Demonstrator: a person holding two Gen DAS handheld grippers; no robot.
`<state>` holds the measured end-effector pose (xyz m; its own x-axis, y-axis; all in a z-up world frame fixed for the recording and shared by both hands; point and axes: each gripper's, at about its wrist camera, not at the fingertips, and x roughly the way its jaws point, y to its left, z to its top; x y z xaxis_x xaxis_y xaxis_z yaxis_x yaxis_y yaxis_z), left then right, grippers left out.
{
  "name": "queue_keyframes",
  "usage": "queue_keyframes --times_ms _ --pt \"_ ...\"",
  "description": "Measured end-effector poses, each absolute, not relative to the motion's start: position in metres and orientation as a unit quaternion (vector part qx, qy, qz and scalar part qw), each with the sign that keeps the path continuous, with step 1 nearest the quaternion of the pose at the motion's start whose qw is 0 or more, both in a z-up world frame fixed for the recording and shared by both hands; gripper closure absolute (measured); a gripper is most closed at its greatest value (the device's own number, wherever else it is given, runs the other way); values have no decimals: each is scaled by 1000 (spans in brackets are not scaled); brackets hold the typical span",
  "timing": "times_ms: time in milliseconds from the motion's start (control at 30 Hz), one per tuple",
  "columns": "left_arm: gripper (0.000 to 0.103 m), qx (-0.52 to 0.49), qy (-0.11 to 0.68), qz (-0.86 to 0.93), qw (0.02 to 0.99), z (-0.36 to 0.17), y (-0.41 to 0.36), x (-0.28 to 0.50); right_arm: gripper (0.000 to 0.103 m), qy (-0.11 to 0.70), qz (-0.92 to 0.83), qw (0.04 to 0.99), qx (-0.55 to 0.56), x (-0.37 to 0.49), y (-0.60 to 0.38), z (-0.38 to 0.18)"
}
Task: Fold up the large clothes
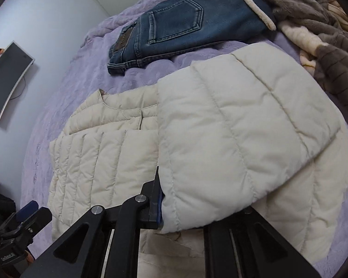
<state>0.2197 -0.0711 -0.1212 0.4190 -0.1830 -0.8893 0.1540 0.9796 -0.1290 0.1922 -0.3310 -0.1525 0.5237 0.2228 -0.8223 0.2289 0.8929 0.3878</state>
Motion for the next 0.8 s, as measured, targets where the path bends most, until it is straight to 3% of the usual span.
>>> queue_keyframes --times_ms 33,100,267,300,333,400,633,800 --pt "0 -14 532 -101 841 -125 -71 221 53 490 -1 839 236 191 -333 -150" --pt "0 -17 537 -103 837 -132 -71 226 30 486 0 838 247 182 -336 -139" --pt "0 -47 546 -117 828 -138 -65 236 31 441 -54 844 299 167 -361 -115" --pt "0 -59 546 -123 826 -137 -62 238 42 436 -67 836 326 165 -373 -119" --pt "0 -73 546 -130 824 -137 -59 240 72 430 -76 828 352 166 -383 -124" --pt "0 -102 546 -145 819 -135 -51 245 89 424 -86 822 371 171 -392 -128" --pt "0 -262 547 -215 766 -134 -14 266 91 423 3 888 181 199 -316 -94" --pt "0 -306 540 -254 742 -133 -12 278 88 466 66 877 99 209 -259 -114"
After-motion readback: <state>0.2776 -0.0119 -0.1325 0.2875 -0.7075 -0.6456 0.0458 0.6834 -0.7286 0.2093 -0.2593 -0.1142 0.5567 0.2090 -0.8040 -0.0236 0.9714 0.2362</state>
